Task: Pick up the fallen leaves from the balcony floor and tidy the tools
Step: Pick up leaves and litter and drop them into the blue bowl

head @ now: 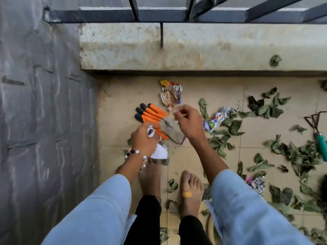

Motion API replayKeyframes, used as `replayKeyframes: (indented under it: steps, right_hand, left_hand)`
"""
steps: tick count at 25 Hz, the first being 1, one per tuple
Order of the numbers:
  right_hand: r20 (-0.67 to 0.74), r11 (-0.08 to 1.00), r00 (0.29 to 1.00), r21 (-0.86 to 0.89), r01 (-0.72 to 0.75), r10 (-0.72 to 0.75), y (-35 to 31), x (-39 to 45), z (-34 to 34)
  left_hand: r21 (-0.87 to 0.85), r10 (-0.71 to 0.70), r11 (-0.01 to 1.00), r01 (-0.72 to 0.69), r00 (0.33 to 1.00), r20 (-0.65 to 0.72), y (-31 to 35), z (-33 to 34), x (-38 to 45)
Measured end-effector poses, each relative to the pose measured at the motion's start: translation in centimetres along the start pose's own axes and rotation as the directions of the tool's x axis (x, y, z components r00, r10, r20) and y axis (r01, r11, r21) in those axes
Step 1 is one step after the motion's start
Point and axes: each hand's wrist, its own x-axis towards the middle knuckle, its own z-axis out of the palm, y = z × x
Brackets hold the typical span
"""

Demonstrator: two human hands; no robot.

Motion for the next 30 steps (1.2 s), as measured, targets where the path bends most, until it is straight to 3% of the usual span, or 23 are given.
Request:
replayKeyframes:
  steps: [1, 2, 4, 6, 9, 10, 12, 13, 14, 15, 16, 17, 18, 20, 22, 24, 26, 30]
  right_hand:
    - [-0.083, 0.962, 0.995, -0.273, 0.028, -0.053, 0.5, 2.4, 0.4]
    - [-0.030, 0.866, 0.998, -0.499, 0.036, -0.059, 1.0, 4.5, 1.2]
    - [0.130, 0.722, 0.988, -0.692, 0.031, 0.082, 2.1, 7.4, 2.8]
    - [0.118, 0.711, 0.986, -0.704, 0.001, 0.116, 2.4, 8.3, 3.7]
    - [-0.053, 0.808, 0.991, -0.585, 0.068, -0.122, 1.4, 5.9, 3.9]
    - [0.021, 0.861, 0.985, -0.482, 0.159, -0.170, 0.9, 4.1, 3.9]
    - [0.395, 0.905, 0.892, -0.260, 0.336, -0.218, 0.0, -0.2, 3.7]
    - [0.527, 0.941, 0.829, -0.144, 0.306, -0.189, 0.0, -2.3, 3.5]
    - [0.563, 0.985, 0.816, -0.020, 0.169, -0.128, 0.4, -3.8, 3.3]
    - [0.526, 0.992, 0.849, 0.124, -0.019, -0.049, 1.3, -4.7, 3.2]
    - [0.401, 0.973, 0.915, 0.192, -0.125, 0.038, 2.7, -5.4, 3.3]
    - [0.241, 0.988, 0.968, 0.112, -0.104, 0.074, 4.4, -5.6, 3.4]
    - [0.169, 0.987, 0.985, -0.160, 0.004, 0.024, 6.1, -5.7, 3.8]
    - [0.390, 0.767, 0.921, -0.594, 0.241, 0.012, 8.7, -5.7, 5.6]
    - [0.485, 0.577, 0.868, -0.742, 0.342, 0.109, 10.1, -5.3, 7.7]
    - [0.454, 0.540, 0.891, -0.758, 0.366, 0.034, 10.5, -4.7, 9.0]
    - [0.384, 0.657, 0.923, -0.687, 0.309, -0.033, 10.0, -3.7, 8.6]
    - [0.152, 0.893, 0.987, -0.448, 0.029, 0.044, 8.4, -3.4, 2.9]
  left_hand:
    - [0.009, -0.033, 0.999, 0.034, 0.996, -0.078, 0.1, -0.6, 0.9]
    - [0.013, -0.072, 0.997, 0.074, 0.990, -0.121, -0.1, -1.3, 1.7]
    - [0.000, -0.150, 0.988, 0.152, 0.977, -0.148, -1.2, -2.4, 2.7]
    - [-0.010, -0.193, 0.981, 0.193, 0.974, -0.121, -2.6, -3.3, 2.5]
    - [-0.050, -0.177, 0.983, 0.175, 0.983, -0.037, -4.2, -3.5, 1.5]
    - [-0.120, -0.130, 0.984, 0.129, 0.992, 0.005, -4.4, -3.3, 1.2]
    - [-0.285, -0.020, 0.957, 0.051, 0.994, 0.110, -4.7, -2.9, 0.7]
    - [-0.324, 0.006, 0.945, 0.044, 0.988, 0.151, -4.9, -2.6, 0.4]
    - [-0.330, -0.009, 0.942, 0.061, 0.988, 0.156, -5.0, -2.4, 0.1]
    - [-0.317, -0.064, 0.944, 0.098, 0.991, 0.114, -5.3, -2.4, -0.1]
    - [-0.282, -0.126, 0.950, 0.133, 0.991, 0.045, -5.7, -2.5, -0.4]
    - [-0.240, -0.177, 0.957, 0.165, 0.984, -0.030, -6.1, -2.6, -0.6]
    - [-0.224, -0.227, 0.953, 0.204, 0.970, -0.083, -6.6, -2.9, -0.7]
    - [-0.281, -0.318, 0.918, 0.279, 0.942, -0.104, -7.5, -3.1, -0.9]
    - [-0.343, -0.391, 0.878, 0.334, 0.913, -0.112, -7.7, -3.0, -0.8]
    - [-0.402, -0.455, 0.835, 0.377, 0.883, -0.117, -7.3, -2.9, -0.8]
    - [-0.396, -0.462, 0.834, 0.384, 0.878, -0.121, -6.8, -2.7, -0.9]
    - [-0.366, -0.413, 0.856, 0.366, 0.909, -0.055, -5.4, -1.8, -1.9]
